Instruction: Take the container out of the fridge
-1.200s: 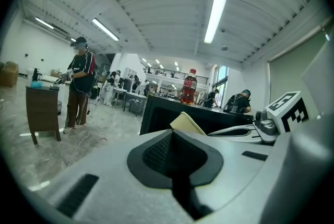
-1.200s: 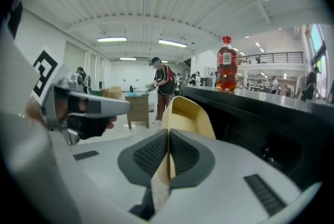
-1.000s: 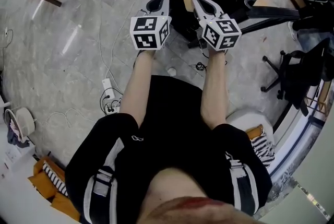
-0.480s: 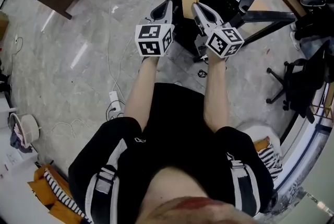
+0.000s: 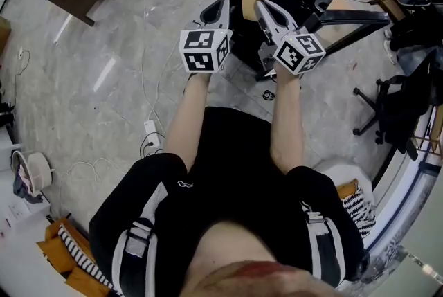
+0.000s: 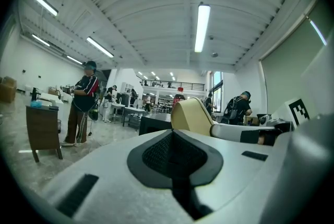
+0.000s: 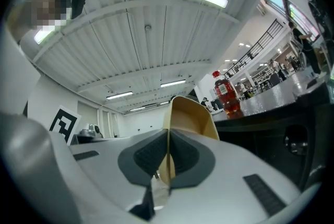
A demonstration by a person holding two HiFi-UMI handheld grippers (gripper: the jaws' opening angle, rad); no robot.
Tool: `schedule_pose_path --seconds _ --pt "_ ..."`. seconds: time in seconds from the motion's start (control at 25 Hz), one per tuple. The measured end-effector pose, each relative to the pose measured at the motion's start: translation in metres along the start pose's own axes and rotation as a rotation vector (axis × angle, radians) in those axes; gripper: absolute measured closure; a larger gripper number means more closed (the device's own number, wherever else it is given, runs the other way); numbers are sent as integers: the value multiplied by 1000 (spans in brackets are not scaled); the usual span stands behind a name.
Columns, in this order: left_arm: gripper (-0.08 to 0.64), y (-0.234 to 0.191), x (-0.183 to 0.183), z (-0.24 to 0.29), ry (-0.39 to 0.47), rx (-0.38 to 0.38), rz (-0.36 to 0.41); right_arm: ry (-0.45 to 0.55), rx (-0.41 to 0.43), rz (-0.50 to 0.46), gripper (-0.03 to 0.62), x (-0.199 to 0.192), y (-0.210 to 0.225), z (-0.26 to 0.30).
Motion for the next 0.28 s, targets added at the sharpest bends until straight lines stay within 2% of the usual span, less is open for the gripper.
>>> schedule_pose_path --seconds 0.28 --pt "552 -2 -1 2 -5 -6 9 9 3 -2 575 0 1 3"
Point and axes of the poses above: the fingertips, and each gripper's own axes: z forward along the fingers, y to its right, x out of its top, the point moved 6 cm from there along -z, backward along the fingers, and after that the axes turned 7 degrees about -x, right-handed, at the moved point
